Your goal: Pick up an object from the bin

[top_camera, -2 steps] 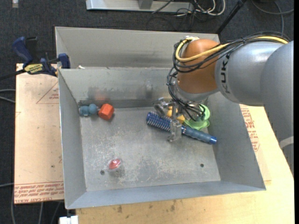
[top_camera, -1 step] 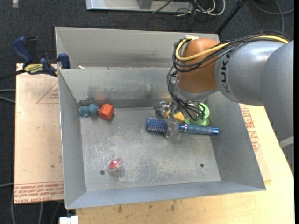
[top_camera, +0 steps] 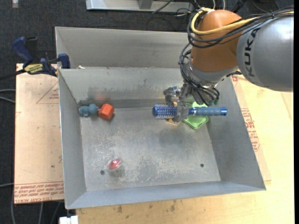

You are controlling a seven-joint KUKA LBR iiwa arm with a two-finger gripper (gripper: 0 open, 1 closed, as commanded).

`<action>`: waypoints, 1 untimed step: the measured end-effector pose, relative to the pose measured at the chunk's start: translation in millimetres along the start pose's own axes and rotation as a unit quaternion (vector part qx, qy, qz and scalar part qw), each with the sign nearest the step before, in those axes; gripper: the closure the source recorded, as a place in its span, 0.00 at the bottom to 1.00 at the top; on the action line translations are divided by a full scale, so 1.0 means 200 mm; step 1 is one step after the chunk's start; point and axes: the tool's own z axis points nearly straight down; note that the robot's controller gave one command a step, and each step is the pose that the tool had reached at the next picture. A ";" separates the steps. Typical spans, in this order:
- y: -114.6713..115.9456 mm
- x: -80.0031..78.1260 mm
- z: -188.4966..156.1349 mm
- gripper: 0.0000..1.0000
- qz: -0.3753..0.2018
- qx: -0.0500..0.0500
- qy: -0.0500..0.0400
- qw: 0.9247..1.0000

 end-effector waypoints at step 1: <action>0.01 -0.10 -0.27 1.00 -0.157 0.000 0.001 0.988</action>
Offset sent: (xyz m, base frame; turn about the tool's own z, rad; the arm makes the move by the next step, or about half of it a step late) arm 0.0174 0.0060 0.0531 -0.3168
